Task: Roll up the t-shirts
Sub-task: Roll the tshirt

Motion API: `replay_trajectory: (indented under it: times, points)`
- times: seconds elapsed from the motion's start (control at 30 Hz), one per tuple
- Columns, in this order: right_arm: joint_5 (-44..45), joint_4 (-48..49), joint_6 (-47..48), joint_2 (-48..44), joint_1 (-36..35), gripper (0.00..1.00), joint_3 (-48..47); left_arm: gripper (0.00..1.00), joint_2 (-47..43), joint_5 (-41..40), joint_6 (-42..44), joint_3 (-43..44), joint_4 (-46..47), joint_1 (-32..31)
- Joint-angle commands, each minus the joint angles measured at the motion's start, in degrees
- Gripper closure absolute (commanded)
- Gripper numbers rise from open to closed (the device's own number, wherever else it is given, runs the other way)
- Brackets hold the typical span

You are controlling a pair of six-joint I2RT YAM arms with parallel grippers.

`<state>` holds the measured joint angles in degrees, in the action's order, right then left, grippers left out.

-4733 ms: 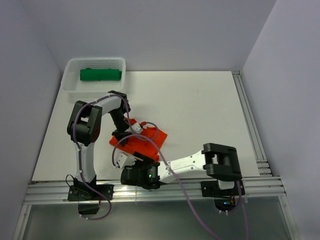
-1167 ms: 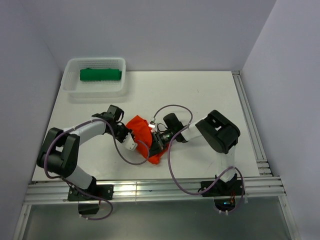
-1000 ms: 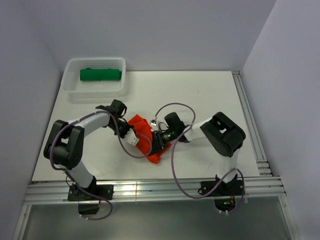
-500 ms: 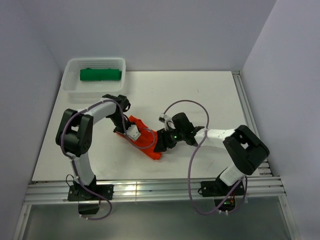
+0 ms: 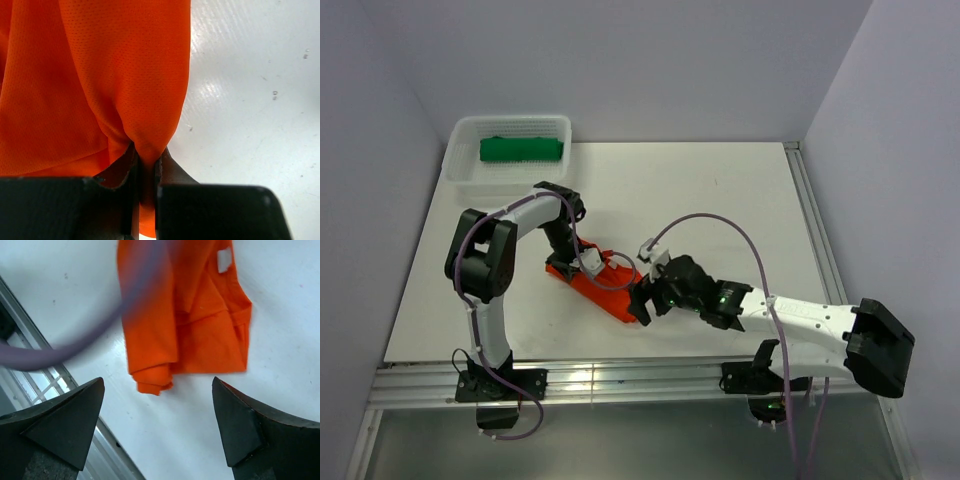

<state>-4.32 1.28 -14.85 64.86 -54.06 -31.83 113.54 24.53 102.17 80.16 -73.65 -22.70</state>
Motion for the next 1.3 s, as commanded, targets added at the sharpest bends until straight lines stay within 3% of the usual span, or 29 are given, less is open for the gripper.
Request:
replay_trajectory:
  times: [0.0,0.33,0.63,0.73,0.83,0.9,0.93,1.0,1.03,1.1,1.2,1.27]
  points:
    - [17.11,-6.71,2.63,1.75,-9.18,0.05,-6.82,0.99,2.48,-2.83,-1.53,-0.01,-3.43,-0.59]
    - [36.12,-19.47,6.59,23.88,-25.55,0.01,-24.67,0.99,4.24,-3.79,-3.56,1.22,-4.75,-1.82]
    - [44.83,-24.57,10.1,36.9,-27.85,0.01,-32.32,0.99,4.59,-4.49,-4.26,1.66,-4.93,-2.35]
    - [46.77,-25.71,10.28,39.8,-27.94,0.06,-33.38,1.0,4.76,-4.76,-4.44,1.32,-4.84,-2.53]
    - [47.12,-26.15,10.19,42.09,-28.03,0.17,-34.61,1.0,4.76,-4.76,-4.35,1.31,-4.84,-2.7]
    - [47.29,-26.68,9.41,43.67,-28.11,0.33,-35.66,1.0,4.76,-4.5,-4.52,1.49,-4.84,-2.7]
    - [47.47,-27.64,9.05,44.12,-28.11,0.5,-36.45,0.99,4.94,-4.41,-4.61,1.49,-4.84,-2.7]
    - [47.47,-28.61,7.57,45.17,-28.12,0.63,-36.98,0.98,5.03,-4.32,-4.87,1.66,-4.84,-2.79]
    - [47.3,-29.05,7.03,45.35,-28.11,0.8,-37.16,0.98,5.2,-4.23,-5.22,1.75,-4.84,-2.79]
    - [46.77,-29.23,4.85,45.18,-28.03,0.99,-36.98,0.96,5.2,-3.62,-5.4,1.93,-4.84,-2.7]
    - [44.4,-28.97,1.6,43.78,-27.85,1.0,-36.02,0.82,4.77,-2.74,-6.37,1.93,-3.96,-2.7]
    - [41.42,-26.87,-0.43,42.46,-27.5,1.0,-33.83,0.8,3.71,-1.51,-6.63,1.75,-2.65,-2.44]
